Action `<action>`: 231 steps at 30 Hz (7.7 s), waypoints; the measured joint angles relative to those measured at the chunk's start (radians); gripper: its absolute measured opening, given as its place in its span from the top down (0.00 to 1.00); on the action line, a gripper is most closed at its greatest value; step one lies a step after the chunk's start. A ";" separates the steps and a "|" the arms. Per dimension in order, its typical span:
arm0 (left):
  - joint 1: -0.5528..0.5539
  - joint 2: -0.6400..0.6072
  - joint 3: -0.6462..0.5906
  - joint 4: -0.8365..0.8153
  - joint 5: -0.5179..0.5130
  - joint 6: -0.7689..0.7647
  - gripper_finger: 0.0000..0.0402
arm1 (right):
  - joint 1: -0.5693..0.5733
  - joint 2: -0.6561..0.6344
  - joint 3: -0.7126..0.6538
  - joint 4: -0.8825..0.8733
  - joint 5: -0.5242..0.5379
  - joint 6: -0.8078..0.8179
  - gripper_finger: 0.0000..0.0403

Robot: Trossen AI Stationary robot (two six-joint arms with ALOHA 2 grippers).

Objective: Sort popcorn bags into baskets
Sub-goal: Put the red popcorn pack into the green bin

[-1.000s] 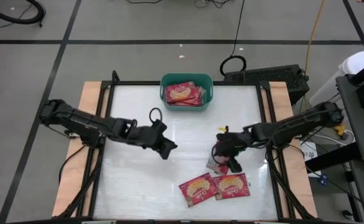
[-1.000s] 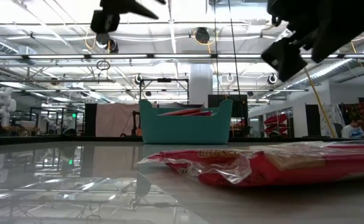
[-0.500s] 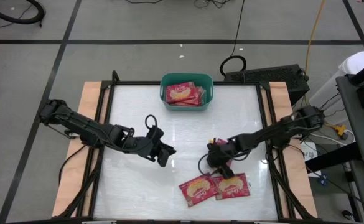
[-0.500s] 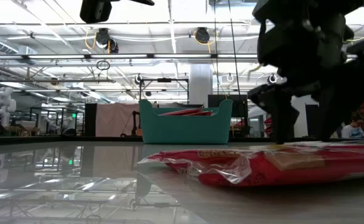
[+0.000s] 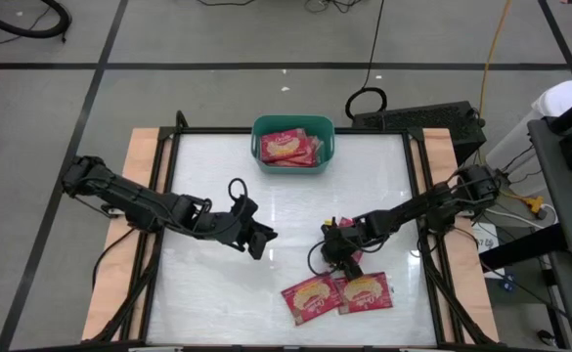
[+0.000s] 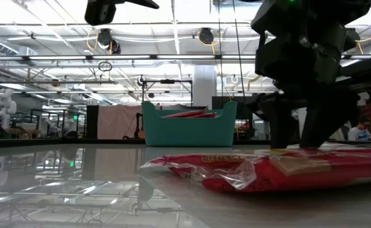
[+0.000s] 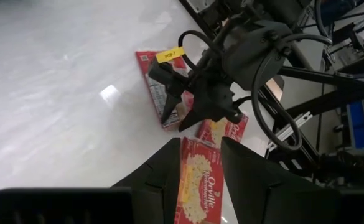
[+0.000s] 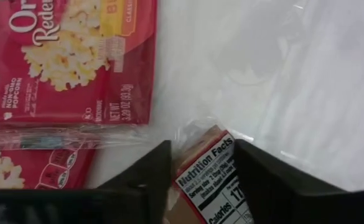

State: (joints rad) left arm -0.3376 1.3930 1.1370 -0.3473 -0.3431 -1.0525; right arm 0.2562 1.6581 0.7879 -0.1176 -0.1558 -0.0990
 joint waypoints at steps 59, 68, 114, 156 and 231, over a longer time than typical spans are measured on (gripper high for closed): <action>0.036 0.000 0.000 -0.025 -0.025 0.082 0.71 | 0.005 -0.047 -0.003 0.115 0.071 0.096 0.37; 0.034 0.000 0.000 -0.031 -0.024 0.079 0.71 | 0.007 0.047 0.001 0.132 0.052 0.052 0.46; 0.027 0.254 0.000 0.259 -0.142 0.088 0.52 | -0.228 -0.250 -0.003 0.068 -0.022 0.203 1.00; 0.239 0.553 -0.002 0.847 0.024 0.390 0.92 | -0.421 -0.468 -0.002 0.112 -0.048 0.432 0.99; 0.193 -0.001 0.021 0.338 -0.372 1.631 0.82 | -0.524 -0.355 -0.002 0.802 0.100 1.790 0.96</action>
State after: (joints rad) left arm -0.1444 1.3917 1.1575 -0.0096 -0.7150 0.5787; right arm -0.2674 1.3034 0.7856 0.6847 -0.0555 1.6914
